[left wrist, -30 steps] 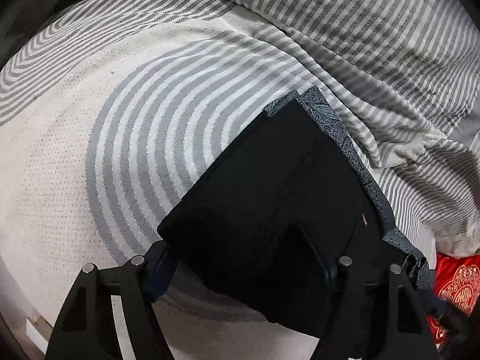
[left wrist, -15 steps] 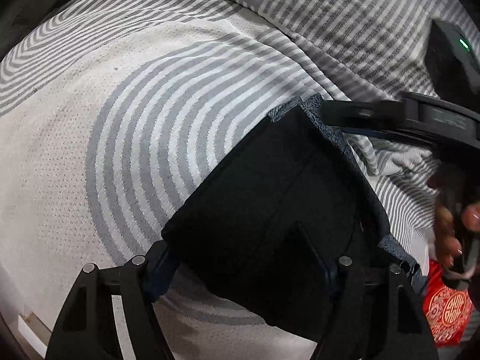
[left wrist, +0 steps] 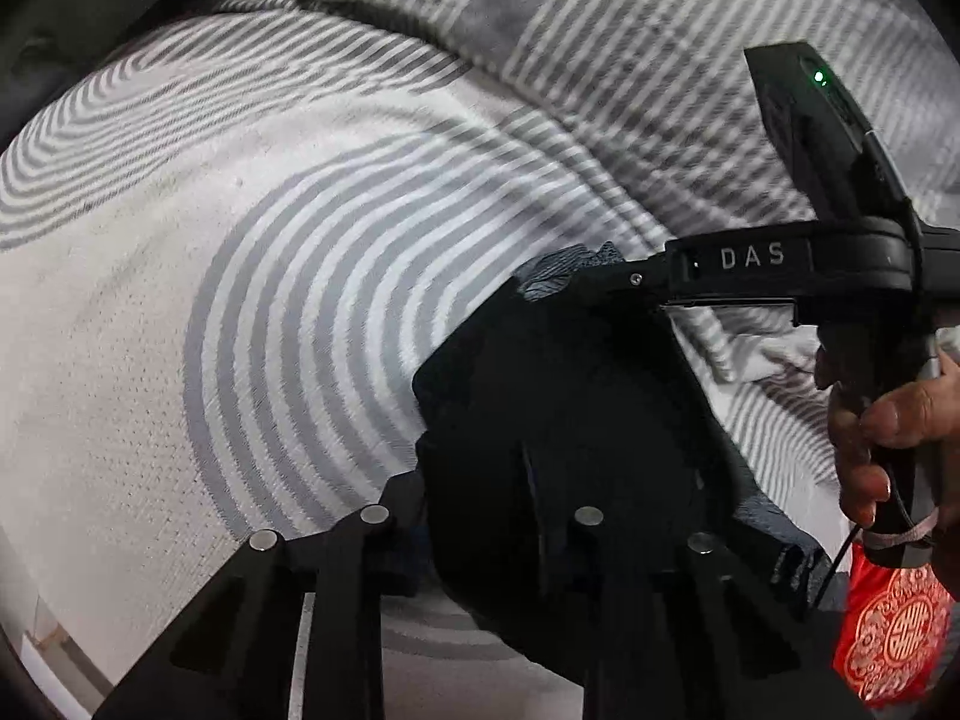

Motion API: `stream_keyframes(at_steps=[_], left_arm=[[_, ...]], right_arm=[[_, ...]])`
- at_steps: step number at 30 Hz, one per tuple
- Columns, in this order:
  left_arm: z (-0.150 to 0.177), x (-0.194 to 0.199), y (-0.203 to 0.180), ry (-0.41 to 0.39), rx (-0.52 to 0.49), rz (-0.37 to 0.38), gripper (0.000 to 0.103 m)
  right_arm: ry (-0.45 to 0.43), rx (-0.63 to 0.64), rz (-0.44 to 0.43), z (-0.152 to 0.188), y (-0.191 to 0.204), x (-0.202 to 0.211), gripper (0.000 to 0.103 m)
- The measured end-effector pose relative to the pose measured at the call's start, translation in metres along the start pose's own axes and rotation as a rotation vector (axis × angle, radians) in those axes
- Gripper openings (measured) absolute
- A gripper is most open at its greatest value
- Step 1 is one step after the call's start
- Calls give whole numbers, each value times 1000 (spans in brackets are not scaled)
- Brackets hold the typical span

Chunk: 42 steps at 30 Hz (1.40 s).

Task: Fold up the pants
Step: 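Grasp the edge of the folded black trousers with both grippers, then lift the trousers with both grippers and fold them over onto themselves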

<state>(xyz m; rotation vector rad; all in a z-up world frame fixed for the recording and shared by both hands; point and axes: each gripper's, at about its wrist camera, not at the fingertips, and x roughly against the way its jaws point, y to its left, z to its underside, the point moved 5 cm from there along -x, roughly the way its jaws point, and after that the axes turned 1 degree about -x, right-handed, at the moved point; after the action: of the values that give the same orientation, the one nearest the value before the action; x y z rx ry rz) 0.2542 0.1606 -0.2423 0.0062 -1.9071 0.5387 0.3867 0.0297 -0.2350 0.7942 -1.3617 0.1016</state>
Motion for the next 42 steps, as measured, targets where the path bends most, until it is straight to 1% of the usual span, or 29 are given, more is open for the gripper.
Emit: stream_keyframes(at_steps=[2, 3, 5, 7, 9, 14, 16, 19, 20, 21, 24, 25, 28, 30, 31, 32, 33, 35, 38, 40, 42], left_arm=[[-1, 6, -4, -12, 4, 14, 24], [-1, 10, -6, -17, 7, 23, 21], [0, 20, -13, -36, -10, 28, 21], [-1, 29, -22, -47, -32, 29, 19], [-2, 35, -30, -52, -47, 34, 19], [4, 64, -65, -87, -145, 41, 19], [7, 72, -76, -90, -162, 49, 19], [11, 86, -102, -102, -215, 56, 18], [15, 93, -117, -108, -252, 62, 19], [17, 97, -124, -109, -270, 68, 19], [33, 115, -163, -111, -348, 101, 19], [41, 123, -183, -110, -390, 114, 19], [65, 138, -229, -101, -481, 150, 19], [82, 142, -255, -86, -530, 171, 19], [96, 143, -274, -76, -571, 180, 19], [105, 142, -289, -65, -597, 189, 19], [113, 142, -299, -57, -614, 194, 19], [137, 135, -328, -27, -667, 203, 19], [170, 122, -366, 16, -718, 220, 19], [190, 112, -386, 36, -758, 222, 19], [211, 98, -405, 49, -799, 205, 19]], right_arm=[[-24, -31, -46, 4, -2, 12, 23], [-35, -41, -60, 6, -3, 18, 23], [-60, -67, -98, 11, -8, 33, 22], [-85, -75, -119, 15, -9, 47, 21], [-110, -76, -126, 21, -13, 60, 21], [-190, -114, -169, 49, -19, 101, 21], [-210, -149, -192, 57, -28, 116, 21], [-260, -198, -206, 79, -40, 142, 21], [-279, -215, -213, 88, -45, 151, 21], [-295, -230, -219, 97, -50, 159, 21], [-346, -285, -243, 130, -70, 188, 21], [-364, -304, -252, 143, -77, 197, 21], [-432, -375, -287, 189, -104, 228, 21], [-469, -428, -307, 220, -122, 241, 21], [-485, -454, -314, 236, -132, 246, 21], [-503, -488, -323, 258, -145, 251, 21], [-515, -512, -327, 272, -153, 253, 21], [-538, -577, -333, 310, -176, 257, 21], [-574, -657, -350, 355, -209, 258, 21], [-582, -685, -347, 380, -228, 256, 21], [-570, -703, -341, 398, -245, 247, 21]])
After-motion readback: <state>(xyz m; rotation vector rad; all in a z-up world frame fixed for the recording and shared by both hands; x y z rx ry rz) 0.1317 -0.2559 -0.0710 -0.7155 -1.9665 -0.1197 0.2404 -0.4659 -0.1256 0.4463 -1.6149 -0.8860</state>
